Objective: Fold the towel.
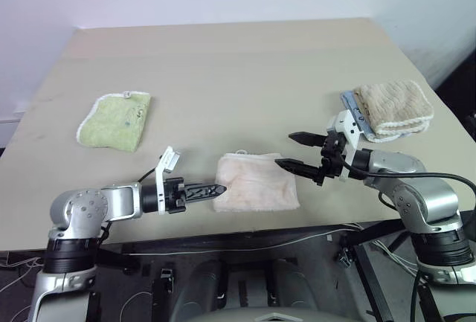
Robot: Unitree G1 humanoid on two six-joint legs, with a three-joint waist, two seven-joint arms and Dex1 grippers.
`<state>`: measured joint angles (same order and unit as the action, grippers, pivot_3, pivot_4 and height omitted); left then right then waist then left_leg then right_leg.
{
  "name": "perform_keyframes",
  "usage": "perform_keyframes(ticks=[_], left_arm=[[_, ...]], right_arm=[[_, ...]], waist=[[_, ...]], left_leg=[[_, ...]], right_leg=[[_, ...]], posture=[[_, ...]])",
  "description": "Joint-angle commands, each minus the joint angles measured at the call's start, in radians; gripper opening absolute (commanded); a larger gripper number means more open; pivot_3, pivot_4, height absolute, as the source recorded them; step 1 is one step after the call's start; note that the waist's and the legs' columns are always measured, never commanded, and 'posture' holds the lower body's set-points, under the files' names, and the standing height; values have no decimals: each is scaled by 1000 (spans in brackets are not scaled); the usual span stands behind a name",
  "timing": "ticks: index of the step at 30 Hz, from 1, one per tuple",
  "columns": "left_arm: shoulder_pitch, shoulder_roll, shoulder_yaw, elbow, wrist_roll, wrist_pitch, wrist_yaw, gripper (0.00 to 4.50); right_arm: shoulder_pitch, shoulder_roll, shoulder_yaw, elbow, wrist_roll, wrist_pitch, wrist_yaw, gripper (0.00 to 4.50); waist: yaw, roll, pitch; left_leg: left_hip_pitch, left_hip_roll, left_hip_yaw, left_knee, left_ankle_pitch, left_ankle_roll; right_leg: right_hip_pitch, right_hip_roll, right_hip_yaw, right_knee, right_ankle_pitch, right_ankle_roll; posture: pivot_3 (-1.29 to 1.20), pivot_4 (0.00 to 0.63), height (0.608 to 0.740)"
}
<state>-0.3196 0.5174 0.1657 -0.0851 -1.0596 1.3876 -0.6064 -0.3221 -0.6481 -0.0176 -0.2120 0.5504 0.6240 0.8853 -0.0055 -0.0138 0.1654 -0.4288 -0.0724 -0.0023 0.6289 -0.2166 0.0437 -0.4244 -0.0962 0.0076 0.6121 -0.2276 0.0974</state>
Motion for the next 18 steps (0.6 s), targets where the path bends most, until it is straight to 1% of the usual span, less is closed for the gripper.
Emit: perform_keyframes(ticks=[1,5,9,14,18], left_arm=[[-45,-43,-20,45,3,59,41,4445],[-114,-136,11,109,-39,132,57,4445],[-158,-202,34,144,-48,191,70,4445],[-193,-283,42,215,-9,177,104,4445],[-188,-338,38,218,16,160,137,4445]], right_arm=[[5,-1,-36,-34,11,-10,-12,4500],[11,-4,-40,-49,15,-7,-21,4500],[19,-17,-49,-67,12,-8,-24,4500],[29,-29,-65,-86,13,0,-30,4500],[44,-46,-60,-100,-4,-6,-31,4500]], waist=[[5,1,0],[24,0,0],[21,0,0],[19,0,0],[21,0,0]], left_leg=[[0,0,0,0,0,0],[1,0,0,1,0,0],[-1,-1,0,2,0,0],[-3,-1,0,1,0,0],[-3,-1,0,1,0,0]], right_leg=[[0,0,0,0,0,0],[0,0,-1,0,0,0],[0,-1,-1,-2,0,0],[-2,0,-1,-1,1,1],[-2,0,-1,-1,0,1]], posture=[[0,150,740],[0,150,740],[0,150,740],[0,150,740],[0,150,740]])
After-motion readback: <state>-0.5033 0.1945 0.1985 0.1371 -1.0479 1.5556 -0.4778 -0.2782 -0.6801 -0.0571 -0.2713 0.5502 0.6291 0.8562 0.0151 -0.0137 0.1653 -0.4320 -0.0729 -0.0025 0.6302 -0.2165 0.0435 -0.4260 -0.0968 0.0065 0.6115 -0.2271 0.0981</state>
